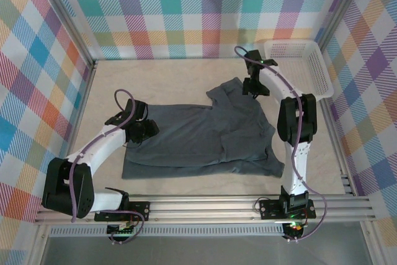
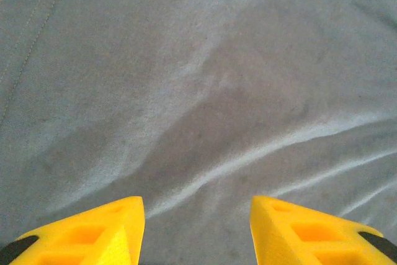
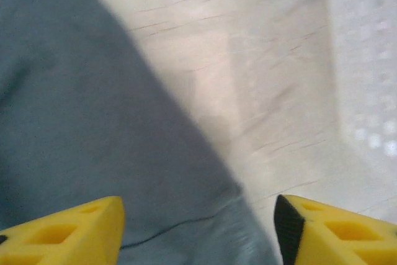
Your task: Fold the inside-out t-shirt
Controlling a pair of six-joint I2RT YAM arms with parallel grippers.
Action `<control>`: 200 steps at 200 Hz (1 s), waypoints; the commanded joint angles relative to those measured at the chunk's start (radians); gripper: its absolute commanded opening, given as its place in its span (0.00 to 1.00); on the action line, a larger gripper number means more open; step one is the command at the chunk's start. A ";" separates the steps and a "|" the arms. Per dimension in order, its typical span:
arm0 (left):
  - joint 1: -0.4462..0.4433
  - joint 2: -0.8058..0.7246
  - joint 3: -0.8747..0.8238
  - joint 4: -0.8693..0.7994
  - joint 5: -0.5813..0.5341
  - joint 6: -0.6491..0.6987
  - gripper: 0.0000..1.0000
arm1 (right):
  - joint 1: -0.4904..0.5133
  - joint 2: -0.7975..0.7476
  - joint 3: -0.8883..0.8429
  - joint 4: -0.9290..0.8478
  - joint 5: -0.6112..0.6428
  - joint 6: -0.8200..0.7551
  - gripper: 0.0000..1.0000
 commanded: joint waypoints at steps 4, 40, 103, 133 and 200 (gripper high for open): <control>-0.013 0.013 0.029 -0.016 -0.001 0.027 0.48 | 0.005 0.075 0.056 -0.024 0.025 -0.051 0.68; -0.013 -0.019 0.043 -0.047 -0.042 0.030 0.49 | 0.006 0.192 0.160 -0.075 -0.006 -0.040 0.65; 0.008 -0.048 0.085 -0.062 -0.073 0.016 0.50 | 0.006 0.216 0.181 -0.071 -0.047 -0.062 0.26; 0.071 0.005 0.191 -0.094 -0.148 0.007 0.50 | 0.006 0.180 0.195 -0.081 -0.049 -0.071 0.00; 0.252 0.465 0.593 -0.160 -0.062 0.052 0.53 | 0.005 -0.008 0.047 0.001 -0.033 -0.044 0.00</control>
